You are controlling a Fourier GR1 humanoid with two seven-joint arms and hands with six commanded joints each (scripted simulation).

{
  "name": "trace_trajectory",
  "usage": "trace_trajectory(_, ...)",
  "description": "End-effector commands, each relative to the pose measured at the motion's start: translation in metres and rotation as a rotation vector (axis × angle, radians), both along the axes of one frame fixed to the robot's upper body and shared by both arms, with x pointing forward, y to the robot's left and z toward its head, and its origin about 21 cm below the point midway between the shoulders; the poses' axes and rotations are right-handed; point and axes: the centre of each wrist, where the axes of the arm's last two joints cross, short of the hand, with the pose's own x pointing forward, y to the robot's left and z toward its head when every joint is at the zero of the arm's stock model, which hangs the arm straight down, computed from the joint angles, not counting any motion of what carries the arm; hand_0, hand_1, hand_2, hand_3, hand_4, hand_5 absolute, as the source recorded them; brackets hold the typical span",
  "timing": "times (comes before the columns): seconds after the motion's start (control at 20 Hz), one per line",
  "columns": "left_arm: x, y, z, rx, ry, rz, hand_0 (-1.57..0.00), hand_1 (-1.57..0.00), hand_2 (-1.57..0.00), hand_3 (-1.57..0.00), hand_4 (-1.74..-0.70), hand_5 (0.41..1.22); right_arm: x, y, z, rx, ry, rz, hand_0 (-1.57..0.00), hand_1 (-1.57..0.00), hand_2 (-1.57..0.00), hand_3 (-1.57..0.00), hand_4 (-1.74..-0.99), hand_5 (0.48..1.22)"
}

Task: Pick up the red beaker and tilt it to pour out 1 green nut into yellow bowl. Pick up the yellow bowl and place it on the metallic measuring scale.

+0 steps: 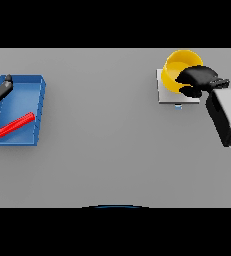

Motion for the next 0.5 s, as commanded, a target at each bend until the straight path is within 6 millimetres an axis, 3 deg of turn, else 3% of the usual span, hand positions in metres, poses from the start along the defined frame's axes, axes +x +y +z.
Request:
trace_trajectory(0.0,-0.0001,-0.0015,0.0012,0.003,-0.005,-0.006,0.00,0.00,0.00,0.00,-0.72,0.668,-0.0009,0.0032,-0.0019,-0.004,0.002,0.002,-1.23,-1.10,-1.09,-0.89,-1.657,1.149)
trace_trajectory(0.1,0.0021,-0.0018,0.0010,-0.002,-0.002,-0.001,0.00,0.00,0.00,0.00,-0.72,0.667,-0.0005,-0.0004,0.0005,-0.034,0.012,0.002,-0.79,-0.71,-0.78,-0.72,-1.609,1.029)
trace_trajectory(0.2,-0.0018,-0.0018,0.0001,-0.006,-0.010,-0.013,0.00,0.00,0.00,0.00,-0.72,0.663,0.0011,-0.0003,0.0040,-0.067,0.022,0.017,-0.51,-0.45,-0.55,-0.60,-1.579,0.955)
trace_trajectory(0.45,0.0010,-0.0020,-0.0028,-0.011,0.004,0.010,0.00,0.00,0.00,0.00,-0.72,0.664,0.0007,0.0035,0.0011,-0.052,0.015,0.071,-0.17,-0.15,-0.19,-0.39,-1.546,0.856)
